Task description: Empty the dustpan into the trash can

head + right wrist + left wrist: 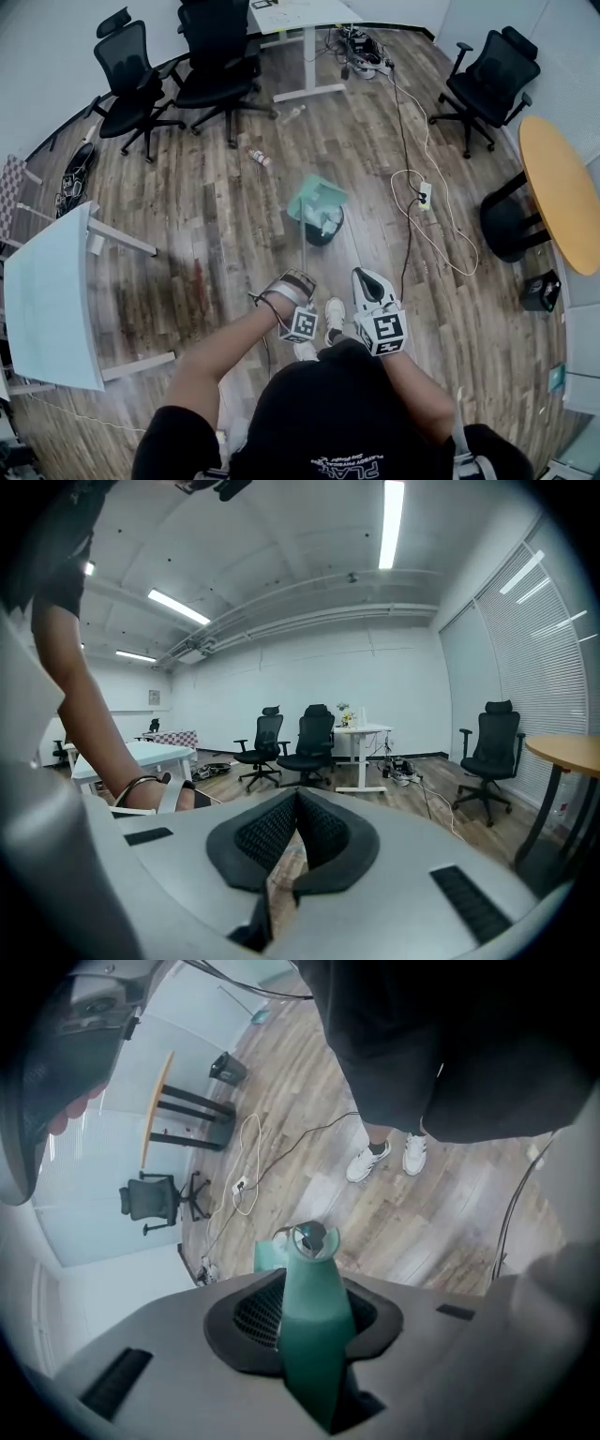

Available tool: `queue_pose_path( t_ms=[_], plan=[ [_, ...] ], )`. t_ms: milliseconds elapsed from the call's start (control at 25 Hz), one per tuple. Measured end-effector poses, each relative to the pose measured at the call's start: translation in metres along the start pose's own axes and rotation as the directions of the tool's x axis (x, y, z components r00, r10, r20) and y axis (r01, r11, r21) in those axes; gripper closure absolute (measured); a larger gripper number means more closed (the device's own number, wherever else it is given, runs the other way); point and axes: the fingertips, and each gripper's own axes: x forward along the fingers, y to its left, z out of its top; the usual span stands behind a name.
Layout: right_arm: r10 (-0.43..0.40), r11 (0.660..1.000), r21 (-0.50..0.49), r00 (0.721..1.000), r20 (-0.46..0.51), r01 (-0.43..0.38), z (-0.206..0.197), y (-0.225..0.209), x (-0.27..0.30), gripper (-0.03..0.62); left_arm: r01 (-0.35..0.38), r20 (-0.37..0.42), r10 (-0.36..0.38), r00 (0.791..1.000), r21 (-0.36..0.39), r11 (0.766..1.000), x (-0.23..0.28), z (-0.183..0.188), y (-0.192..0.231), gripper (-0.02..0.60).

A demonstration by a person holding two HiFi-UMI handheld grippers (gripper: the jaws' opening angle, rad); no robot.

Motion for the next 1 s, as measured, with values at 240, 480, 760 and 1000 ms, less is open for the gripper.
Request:
queue_pose_path(
  t_ms=[240, 480, 760, 1000],
  plan=[
    [0.016, 1.0, -0.008, 1.0, -0.013, -0.016, -0.005, 0.0, 0.003, 0.577, 0.014, -0.002, -0.014, 1.0, 0.193, 0.981, -0.004, 0.008, -0.023, 0.468],
    [0.042, 0.999, -0.017, 0.999, -0.015, -0.042, -0.007, 0.01, 0.008, 0.577, 0.054, -0.015, -0.051, 0.999, 0.277, 0.959, 0.002, 0.019, -0.051, 0.453],
    [0.042, 0.999, -0.03, 0.999, -0.017, -0.043, -0.006, 0.009, 0.011, 0.578, 0.065, -0.016, -0.063, 0.998, 0.284, 0.957, -0.002, 0.014, -0.047, 0.453],
    [0.052, 0.998, -0.031, 0.998, -0.019, -0.052, -0.005, 0.016, 0.008, 0.577, 0.089, -0.026, -0.086, 0.996, 0.36, 0.928, 0.0, 0.025, -0.079, 0.447]
  ],
)
